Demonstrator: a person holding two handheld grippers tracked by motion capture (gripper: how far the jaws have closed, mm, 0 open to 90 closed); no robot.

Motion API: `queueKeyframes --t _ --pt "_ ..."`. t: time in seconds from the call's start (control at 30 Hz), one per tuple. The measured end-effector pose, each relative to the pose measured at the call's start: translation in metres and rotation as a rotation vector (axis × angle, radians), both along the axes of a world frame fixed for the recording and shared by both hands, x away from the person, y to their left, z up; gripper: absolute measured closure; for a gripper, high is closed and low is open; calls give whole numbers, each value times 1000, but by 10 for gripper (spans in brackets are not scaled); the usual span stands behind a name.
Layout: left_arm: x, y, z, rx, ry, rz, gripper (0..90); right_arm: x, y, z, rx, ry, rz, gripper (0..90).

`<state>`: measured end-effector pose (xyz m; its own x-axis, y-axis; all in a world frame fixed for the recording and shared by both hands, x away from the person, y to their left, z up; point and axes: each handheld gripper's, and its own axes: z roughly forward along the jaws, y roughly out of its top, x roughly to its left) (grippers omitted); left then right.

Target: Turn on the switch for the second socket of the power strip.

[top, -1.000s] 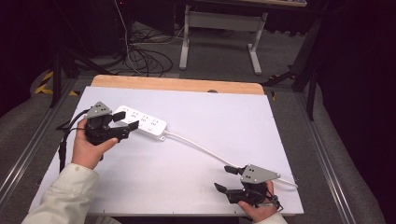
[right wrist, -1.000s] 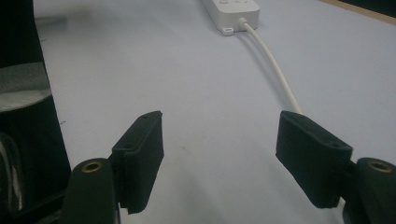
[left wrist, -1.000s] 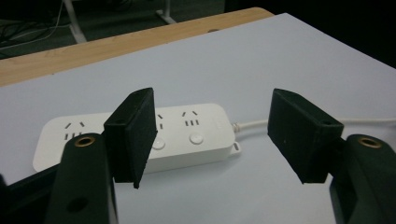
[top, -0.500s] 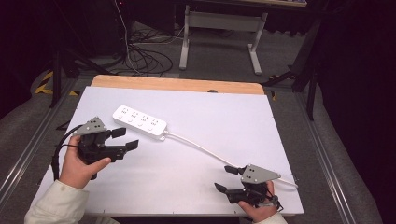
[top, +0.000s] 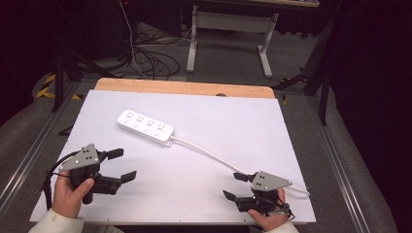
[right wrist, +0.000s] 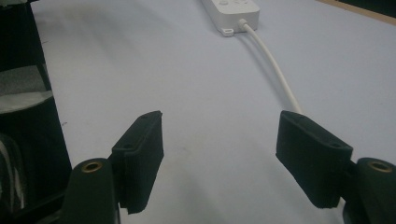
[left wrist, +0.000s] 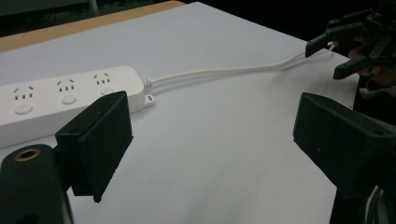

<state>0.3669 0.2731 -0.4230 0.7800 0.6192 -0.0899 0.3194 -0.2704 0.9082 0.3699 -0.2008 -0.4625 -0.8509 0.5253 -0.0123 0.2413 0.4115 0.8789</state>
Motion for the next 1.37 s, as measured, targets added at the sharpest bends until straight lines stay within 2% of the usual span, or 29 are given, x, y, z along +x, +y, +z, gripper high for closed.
queueKeyframes --t 0.1,0.2,0.27,0.43,0.6,0.7,0.73,0.8,0.87,1.07,1.17,1.37 --pt "-5 2 -8 21 -5 7 124 0 0 0 2 1 0 323" --pt "-10 5 -16 35 -47 13 117 0 0 0 2 2 1 323" --pt "-13 7 -21 63 -82 26 113 0 0 0 4 3 5 322" --pt "-15 10 -28 48 -39 -10 101 0 -1 0 12 0 8 319" --pt "-17 13 -41 -27 20 -13 100 0 -1 0 10 0 5 319" --pt "-19 15 -48 -60 28 -21 100 0 -2 0 12 -1 8 319" --pt "-20 15 -51 -53 11 -36 101 0 -2 0 13 -1 9 318" --pt "-22 15 -57 -10 -25 -74 96 0 -2 0 12 -1 10 319" --pt "-24 13 -61 24 -26 -85 94 0 -2 1 15 -4 13 319" --pt "-24 12 -64 18 -15 -58 94 -1 -2 2 17 -7 16 319" --pt "-22 11 -65 12 -8 -61 94 -1 -1 2 19 -9 19 319" --pt "-20 11 -65 -1 1 -26 94 -1 0 2 11 -9 20 319"
